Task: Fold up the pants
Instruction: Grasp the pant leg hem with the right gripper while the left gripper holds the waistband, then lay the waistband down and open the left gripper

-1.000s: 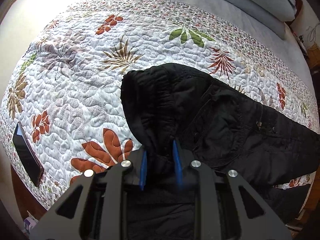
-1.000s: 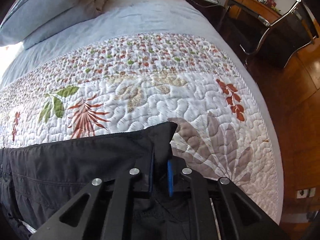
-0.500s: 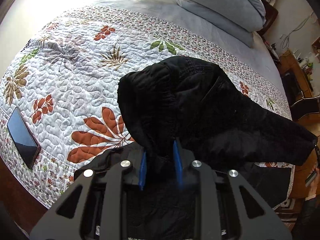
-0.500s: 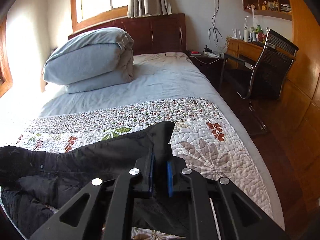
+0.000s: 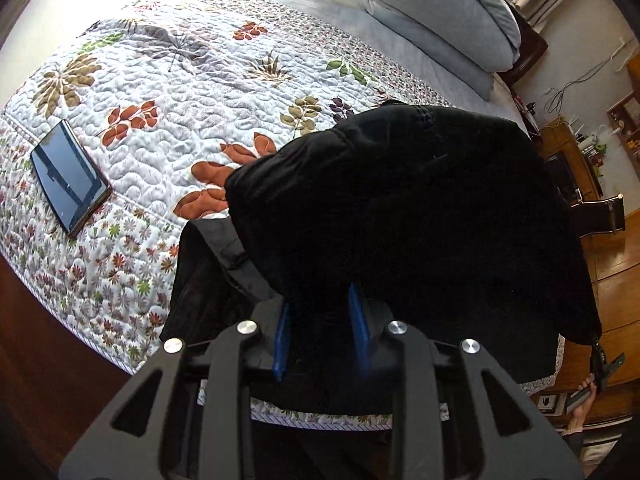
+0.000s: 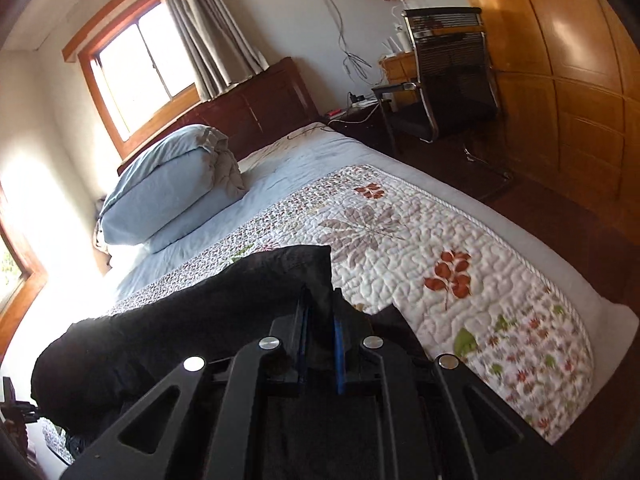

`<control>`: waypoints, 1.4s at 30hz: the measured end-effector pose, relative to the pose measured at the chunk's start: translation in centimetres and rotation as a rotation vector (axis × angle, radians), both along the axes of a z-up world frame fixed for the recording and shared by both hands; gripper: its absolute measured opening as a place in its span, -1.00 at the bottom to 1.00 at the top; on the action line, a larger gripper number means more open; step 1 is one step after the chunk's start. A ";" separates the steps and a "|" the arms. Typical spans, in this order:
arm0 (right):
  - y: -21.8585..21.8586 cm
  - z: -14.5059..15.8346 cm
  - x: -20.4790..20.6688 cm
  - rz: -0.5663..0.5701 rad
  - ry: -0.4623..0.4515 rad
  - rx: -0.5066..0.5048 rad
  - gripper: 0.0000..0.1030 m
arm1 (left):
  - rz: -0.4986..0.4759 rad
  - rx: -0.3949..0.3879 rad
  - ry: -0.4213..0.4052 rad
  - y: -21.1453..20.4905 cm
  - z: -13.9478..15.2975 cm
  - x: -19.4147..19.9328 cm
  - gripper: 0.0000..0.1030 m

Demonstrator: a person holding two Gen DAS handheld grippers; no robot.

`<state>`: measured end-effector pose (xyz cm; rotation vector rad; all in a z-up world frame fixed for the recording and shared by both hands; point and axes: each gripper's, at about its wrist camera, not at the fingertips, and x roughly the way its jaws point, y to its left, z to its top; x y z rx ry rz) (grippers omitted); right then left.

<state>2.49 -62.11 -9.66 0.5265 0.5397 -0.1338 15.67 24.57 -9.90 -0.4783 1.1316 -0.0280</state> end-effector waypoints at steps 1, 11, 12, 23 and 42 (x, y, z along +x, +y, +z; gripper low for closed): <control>-0.2 -0.6 -1.0 -0.013 0.011 0.009 -0.81 | 0.000 -0.002 0.003 0.5 -0.4 -0.6 -0.48; -1.2 -9.0 -5.0 -0.094 0.248 0.019 -0.78 | 0.054 0.073 0.118 1.4 -3.5 -5.8 -0.17; -1.1 -9.6 -5.2 -0.104 0.264 0.018 -0.66 | 0.063 0.074 0.131 1.7 -3.8 -6.3 -0.12; -0.5 -9.7 -8.4 -0.205 0.287 -0.004 -0.42 | 0.151 -0.085 0.160 3.1 -4.8 -12.2 0.28; 5.5 -8.9 -7.4 -0.080 0.293 -0.031 -0.38 | 0.262 -0.143 0.037 1.8 -5.6 -7.5 -0.89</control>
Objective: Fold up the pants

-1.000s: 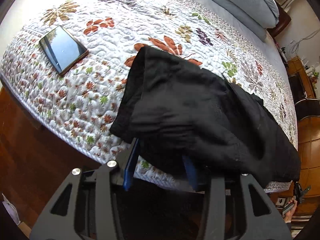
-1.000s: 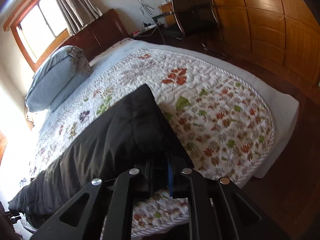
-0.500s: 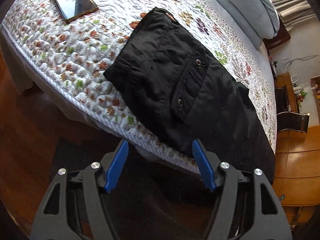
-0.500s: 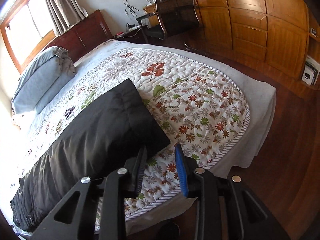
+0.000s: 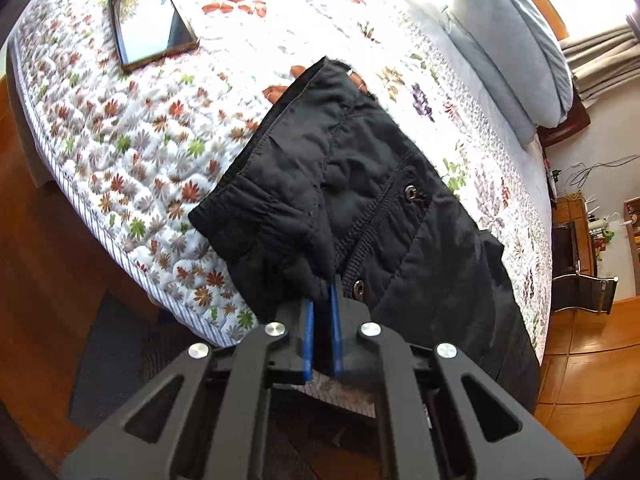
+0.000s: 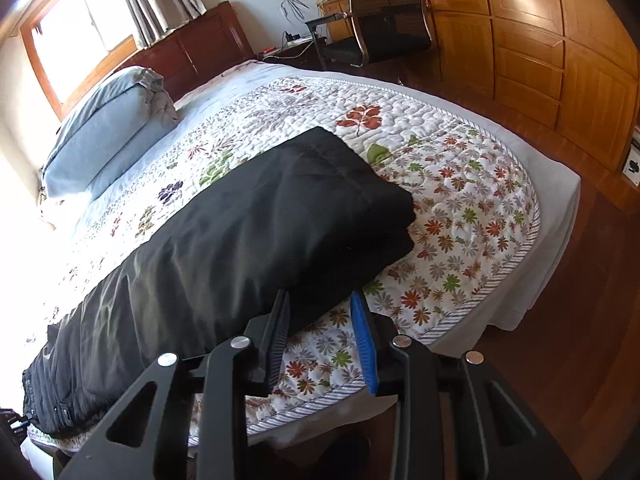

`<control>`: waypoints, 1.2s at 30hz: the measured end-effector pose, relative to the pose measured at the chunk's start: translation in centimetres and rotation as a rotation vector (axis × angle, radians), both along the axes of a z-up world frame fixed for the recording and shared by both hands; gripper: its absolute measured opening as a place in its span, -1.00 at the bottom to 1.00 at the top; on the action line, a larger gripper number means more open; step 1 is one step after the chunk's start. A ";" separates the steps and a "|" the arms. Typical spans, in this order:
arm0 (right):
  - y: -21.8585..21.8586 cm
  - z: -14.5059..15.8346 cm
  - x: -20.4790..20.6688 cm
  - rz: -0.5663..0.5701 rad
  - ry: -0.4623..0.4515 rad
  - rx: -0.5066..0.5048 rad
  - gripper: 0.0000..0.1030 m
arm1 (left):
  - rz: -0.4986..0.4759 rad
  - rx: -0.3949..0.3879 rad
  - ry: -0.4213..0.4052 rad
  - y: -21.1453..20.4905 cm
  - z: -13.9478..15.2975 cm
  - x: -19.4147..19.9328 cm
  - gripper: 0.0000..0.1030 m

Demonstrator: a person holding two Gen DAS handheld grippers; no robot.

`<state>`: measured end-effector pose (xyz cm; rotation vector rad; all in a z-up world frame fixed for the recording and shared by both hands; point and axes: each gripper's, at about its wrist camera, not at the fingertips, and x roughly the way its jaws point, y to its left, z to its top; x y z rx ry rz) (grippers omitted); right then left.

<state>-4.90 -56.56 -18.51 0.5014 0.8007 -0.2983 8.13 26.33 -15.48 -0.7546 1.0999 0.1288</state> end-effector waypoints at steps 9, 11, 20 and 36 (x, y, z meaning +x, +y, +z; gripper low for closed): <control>1.3 -0.2 0.4 0.006 -0.026 0.046 -0.26 | 0.013 0.036 0.092 0.7 -2.5 0.1 -0.87; 0.9 0.2 -0.2 -0.015 -0.041 0.064 -0.26 | 0.020 0.039 0.085 0.9 -1.7 -0.4 -0.63; -1.7 0.9 -3.1 -0.106 -0.205 0.307 -0.24 | 0.086 0.275 0.015 -1.3 3.6 -3.0 0.77; -5.0 -0.7 2.2 -0.123 -0.185 0.343 -0.84 | -0.151 0.339 0.148 -8.0 -1.8 0.4 0.81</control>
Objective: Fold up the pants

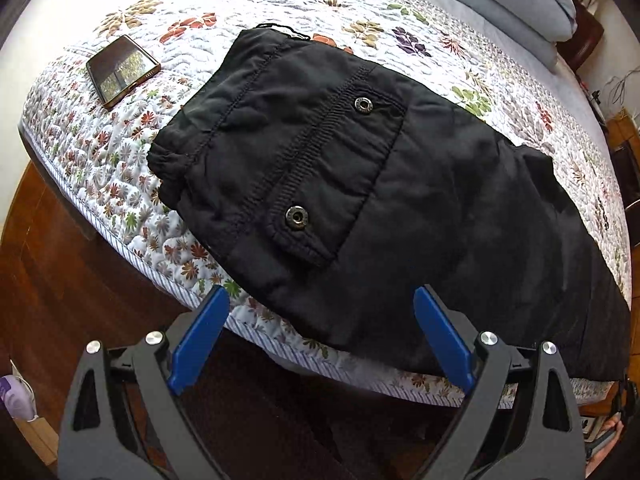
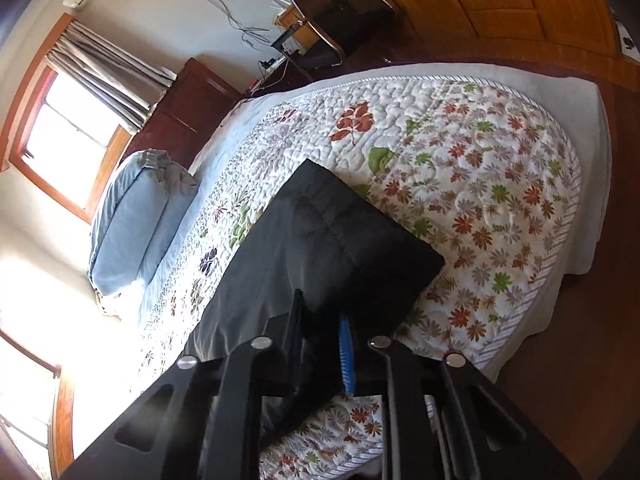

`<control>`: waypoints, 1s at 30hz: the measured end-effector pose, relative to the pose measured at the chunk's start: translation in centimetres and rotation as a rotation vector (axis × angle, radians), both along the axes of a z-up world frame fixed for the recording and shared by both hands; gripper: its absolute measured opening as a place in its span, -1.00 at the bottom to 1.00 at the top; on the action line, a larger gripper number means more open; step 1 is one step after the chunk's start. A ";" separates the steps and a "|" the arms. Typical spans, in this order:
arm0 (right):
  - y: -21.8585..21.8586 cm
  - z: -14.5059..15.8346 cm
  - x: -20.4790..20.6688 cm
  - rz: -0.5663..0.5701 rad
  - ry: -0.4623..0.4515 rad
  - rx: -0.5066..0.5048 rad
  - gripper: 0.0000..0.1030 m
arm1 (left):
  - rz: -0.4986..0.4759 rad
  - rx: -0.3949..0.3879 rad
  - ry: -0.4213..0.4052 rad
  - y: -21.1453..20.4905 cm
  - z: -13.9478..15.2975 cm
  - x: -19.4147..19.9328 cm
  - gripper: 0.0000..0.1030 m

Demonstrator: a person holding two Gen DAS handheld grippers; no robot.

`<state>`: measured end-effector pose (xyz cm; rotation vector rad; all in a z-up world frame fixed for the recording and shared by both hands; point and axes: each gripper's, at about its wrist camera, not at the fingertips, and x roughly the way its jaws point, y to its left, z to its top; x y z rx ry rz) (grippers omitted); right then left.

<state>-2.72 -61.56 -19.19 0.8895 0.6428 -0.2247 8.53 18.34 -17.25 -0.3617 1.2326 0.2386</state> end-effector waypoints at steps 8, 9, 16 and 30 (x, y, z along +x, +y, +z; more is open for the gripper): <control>3.8 5.8 3.6 0.126 -0.048 -0.275 -0.88 | -0.017 0.003 0.045 -0.5 -1.6 0.6 0.81; 4.5 6.3 4.1 0.140 -0.038 -0.320 -0.88 | -0.013 -0.007 0.048 -0.6 -1.6 0.7 0.81; 8.3 8.2 4.7 0.207 -0.012 -0.518 -0.88 | -0.027 -0.002 0.064 -1.7 -2.0 0.9 0.81; -0.7 -1.6 -0.9 -0.014 0.149 -0.163 0.08 | -0.044 -0.011 0.079 -3.1 -2.6 1.1 0.81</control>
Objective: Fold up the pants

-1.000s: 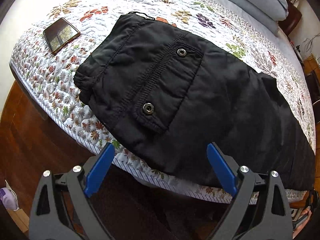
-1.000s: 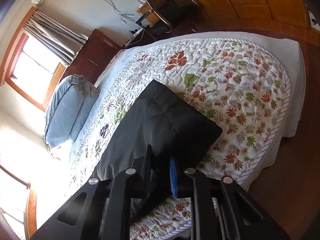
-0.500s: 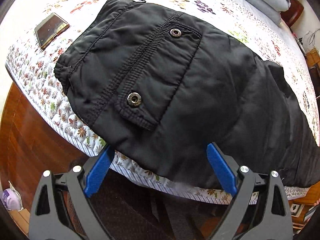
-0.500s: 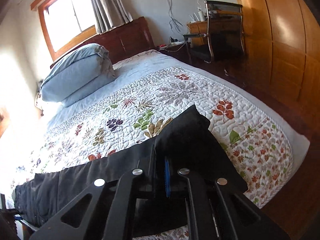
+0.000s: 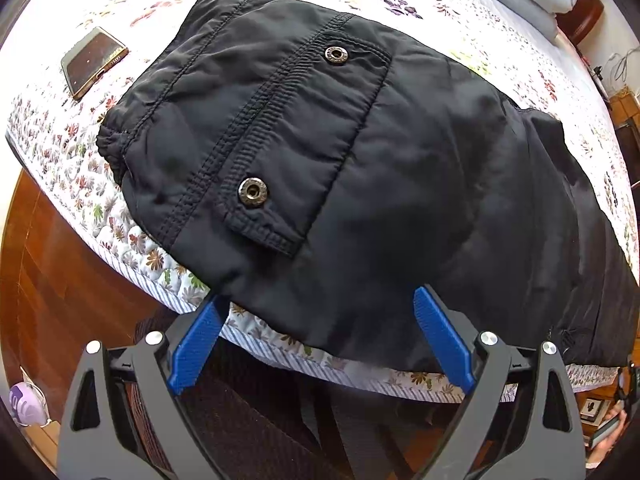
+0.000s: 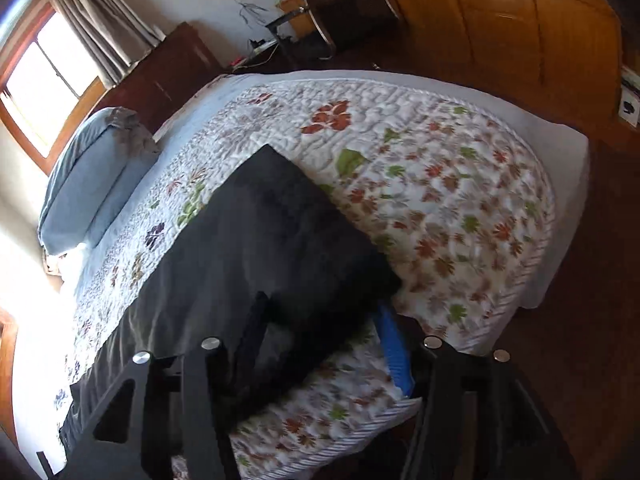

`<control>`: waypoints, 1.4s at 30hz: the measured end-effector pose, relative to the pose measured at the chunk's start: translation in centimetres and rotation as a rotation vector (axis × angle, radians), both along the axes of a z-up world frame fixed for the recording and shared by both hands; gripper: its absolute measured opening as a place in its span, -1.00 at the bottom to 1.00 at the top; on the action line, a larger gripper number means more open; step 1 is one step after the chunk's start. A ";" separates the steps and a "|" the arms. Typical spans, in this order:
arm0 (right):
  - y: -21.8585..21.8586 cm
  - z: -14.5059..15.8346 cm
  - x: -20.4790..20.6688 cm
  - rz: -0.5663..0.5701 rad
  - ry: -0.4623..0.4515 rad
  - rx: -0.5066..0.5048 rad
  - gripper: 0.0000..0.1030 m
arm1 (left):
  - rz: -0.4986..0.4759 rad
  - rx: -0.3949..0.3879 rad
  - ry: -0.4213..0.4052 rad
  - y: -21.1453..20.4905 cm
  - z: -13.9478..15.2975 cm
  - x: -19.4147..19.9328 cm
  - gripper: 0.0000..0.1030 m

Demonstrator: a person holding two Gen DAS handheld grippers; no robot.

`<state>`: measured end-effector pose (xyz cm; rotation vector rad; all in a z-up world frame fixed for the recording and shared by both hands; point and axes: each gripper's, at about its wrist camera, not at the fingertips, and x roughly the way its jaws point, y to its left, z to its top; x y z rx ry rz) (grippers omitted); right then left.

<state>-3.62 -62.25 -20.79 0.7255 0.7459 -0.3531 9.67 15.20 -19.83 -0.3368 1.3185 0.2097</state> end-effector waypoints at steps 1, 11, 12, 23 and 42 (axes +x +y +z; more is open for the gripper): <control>0.0 -0.1 -0.8 -0.012 -0.018 0.018 0.08 | 0.002 0.003 0.000 0.4 -0.1 -0.2 0.81; -1.4 -3.3 -3.8 -0.097 -0.206 0.393 0.08 | 0.067 -0.013 0.017 3.6 -0.6 -2.2 0.81; -1.1 -3.4 -3.5 -0.091 -0.209 0.401 0.08 | 0.083 -0.029 0.021 4.1 -0.7 -2.6 0.81; 1.6 -3.4 -1.2 -0.047 -0.181 0.407 0.15 | 0.322 -0.449 -0.048 12.2 -2.5 -6.1 0.81; 4.4 -2.6 1.5 -0.035 -0.108 0.363 0.20 | 0.304 -0.550 -0.119 15.4 -3.3 -1.8 0.06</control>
